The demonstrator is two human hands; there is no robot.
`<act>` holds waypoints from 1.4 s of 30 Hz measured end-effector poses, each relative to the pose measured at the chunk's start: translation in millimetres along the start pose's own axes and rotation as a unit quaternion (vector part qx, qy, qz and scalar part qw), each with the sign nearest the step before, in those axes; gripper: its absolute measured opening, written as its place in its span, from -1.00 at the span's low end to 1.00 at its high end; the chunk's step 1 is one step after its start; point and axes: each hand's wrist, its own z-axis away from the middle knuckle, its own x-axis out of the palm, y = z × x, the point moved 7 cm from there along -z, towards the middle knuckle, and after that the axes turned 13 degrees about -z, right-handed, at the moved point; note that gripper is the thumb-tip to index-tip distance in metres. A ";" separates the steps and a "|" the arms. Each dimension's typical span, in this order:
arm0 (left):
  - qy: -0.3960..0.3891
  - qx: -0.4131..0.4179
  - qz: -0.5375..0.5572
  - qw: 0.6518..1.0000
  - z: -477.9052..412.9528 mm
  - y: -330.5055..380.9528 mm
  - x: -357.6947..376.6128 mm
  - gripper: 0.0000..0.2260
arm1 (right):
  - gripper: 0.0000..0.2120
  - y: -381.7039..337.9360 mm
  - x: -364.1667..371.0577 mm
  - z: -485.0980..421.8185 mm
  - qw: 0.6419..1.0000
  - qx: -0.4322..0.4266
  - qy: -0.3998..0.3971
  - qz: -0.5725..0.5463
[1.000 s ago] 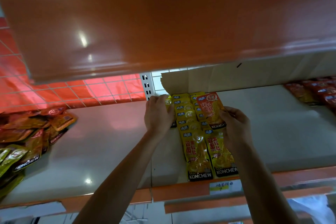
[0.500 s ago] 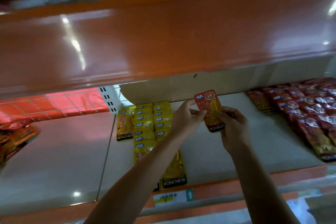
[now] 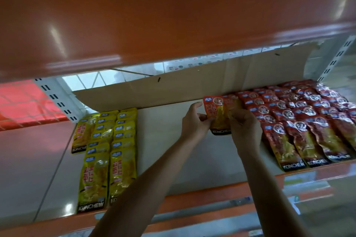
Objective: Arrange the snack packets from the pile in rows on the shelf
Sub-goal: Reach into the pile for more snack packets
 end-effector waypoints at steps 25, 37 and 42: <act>0.027 -0.034 -0.105 0.994 -38.2 32.4 74.6 -0.60 | -0.63 20.8 -41.5 -56.4 0.965 -0.102 -0.050 0.237; 0.024 -0.057 -0.150 0.987 -39.7 32.4 69.7 -0.70 | -0.66 12.7 -42.2 -51.7 0.965 -0.109 -0.058 0.232; 0.028 -0.027 -0.187 0.982 -29.4 34.0 55.8 -0.74 | -0.72 3.0 -25.6 -40.2 0.962 -0.149 -0.067 0.219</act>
